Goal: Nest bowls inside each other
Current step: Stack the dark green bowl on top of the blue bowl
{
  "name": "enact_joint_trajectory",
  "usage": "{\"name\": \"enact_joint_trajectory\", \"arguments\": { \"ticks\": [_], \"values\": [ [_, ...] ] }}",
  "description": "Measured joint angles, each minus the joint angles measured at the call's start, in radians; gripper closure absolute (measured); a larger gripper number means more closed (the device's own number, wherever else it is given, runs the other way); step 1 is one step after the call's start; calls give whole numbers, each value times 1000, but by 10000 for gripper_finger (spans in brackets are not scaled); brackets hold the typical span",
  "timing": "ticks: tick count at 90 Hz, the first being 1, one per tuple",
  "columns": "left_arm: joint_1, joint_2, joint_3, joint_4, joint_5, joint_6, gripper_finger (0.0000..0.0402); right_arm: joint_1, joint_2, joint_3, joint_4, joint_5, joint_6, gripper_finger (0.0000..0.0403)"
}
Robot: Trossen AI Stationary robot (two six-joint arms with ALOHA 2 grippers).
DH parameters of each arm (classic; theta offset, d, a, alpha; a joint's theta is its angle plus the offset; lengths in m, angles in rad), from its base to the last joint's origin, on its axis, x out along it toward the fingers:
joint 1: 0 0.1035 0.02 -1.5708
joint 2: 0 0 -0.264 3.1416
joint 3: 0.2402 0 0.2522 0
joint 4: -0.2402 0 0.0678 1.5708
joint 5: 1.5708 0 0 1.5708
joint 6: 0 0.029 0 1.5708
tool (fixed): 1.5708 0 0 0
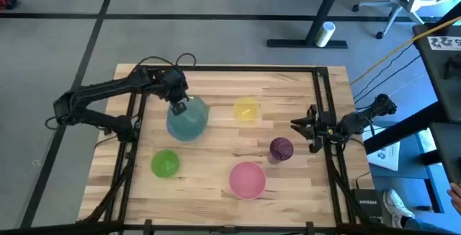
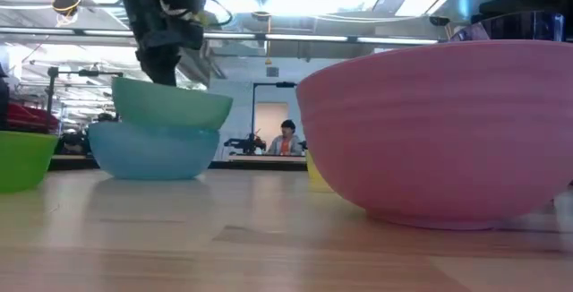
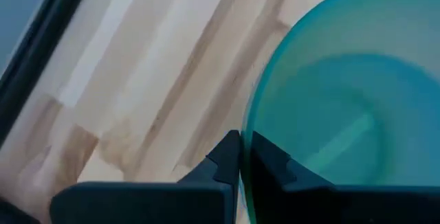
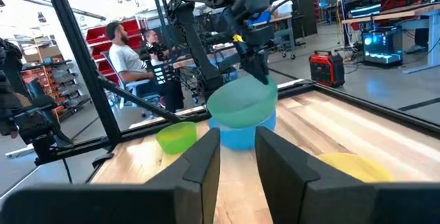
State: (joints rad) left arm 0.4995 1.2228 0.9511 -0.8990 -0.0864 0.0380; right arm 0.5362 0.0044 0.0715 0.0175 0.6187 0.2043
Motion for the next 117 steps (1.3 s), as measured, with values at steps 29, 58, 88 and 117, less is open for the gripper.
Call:
{"name": "enact_joint_trajectory", "arguments": {
  "ticks": [29,58,88,117],
  "values": [
    [-5,5,-132,76,21,-32,401,0,0,0,-1,0,0,325],
    [-130,19,-224,298,79,-138,401,0,0,0,-2,1,0,325],
    [-287,97,-224,441,76,-231,401,0,0,0,-2,10,0,325],
    [-410,118,-220,525,30,-295,401,0,0,0,-4,26,0,325]
  ]
}}
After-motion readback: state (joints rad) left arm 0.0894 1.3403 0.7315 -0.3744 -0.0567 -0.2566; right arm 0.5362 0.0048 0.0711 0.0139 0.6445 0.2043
